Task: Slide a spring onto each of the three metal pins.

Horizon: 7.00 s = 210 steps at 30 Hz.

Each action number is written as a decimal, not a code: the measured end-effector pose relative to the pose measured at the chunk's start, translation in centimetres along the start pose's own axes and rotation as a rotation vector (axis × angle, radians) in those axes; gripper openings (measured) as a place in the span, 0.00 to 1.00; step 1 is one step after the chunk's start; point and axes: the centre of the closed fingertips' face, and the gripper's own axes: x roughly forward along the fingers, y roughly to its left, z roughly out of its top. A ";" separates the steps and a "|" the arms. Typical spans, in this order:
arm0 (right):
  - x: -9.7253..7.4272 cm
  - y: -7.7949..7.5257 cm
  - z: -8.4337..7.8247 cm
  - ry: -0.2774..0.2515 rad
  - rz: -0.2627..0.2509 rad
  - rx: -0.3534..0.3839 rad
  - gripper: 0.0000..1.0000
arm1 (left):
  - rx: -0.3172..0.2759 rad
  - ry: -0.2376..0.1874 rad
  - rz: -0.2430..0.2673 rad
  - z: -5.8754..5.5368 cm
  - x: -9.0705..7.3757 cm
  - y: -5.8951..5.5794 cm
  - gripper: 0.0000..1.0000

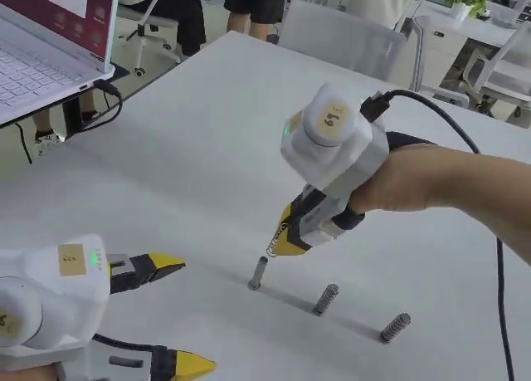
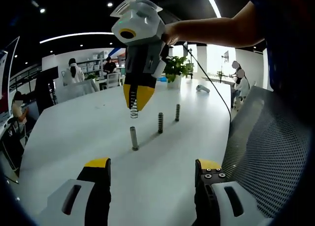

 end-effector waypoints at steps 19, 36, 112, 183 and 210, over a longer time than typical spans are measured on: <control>1.9 0.2 0.0 0.017 0.039 0.005 0.08 | -0.002 0.004 -0.003 -0.1 0.2 -0.1 0.63; 1.9 0.2 -0.4 0.041 0.034 -0.007 0.08 | -0.006 0.000 -0.002 -0.1 0.0 0.1 0.62; 7.2 1.6 -2.3 0.071 0.065 0.015 0.17 | -0.013 0.007 -0.021 -0.2 0.6 0.3 0.59; -11.0 3.0 -14.3 -0.609 -0.515 0.548 0.53 | -0.010 0.006 -0.033 3.3 2.2 0.0 0.61; -8.8 7.4 -18.3 -0.732 -0.614 0.661 0.62 | -0.034 -0.023 -0.020 3.2 1.6 -0.8 0.61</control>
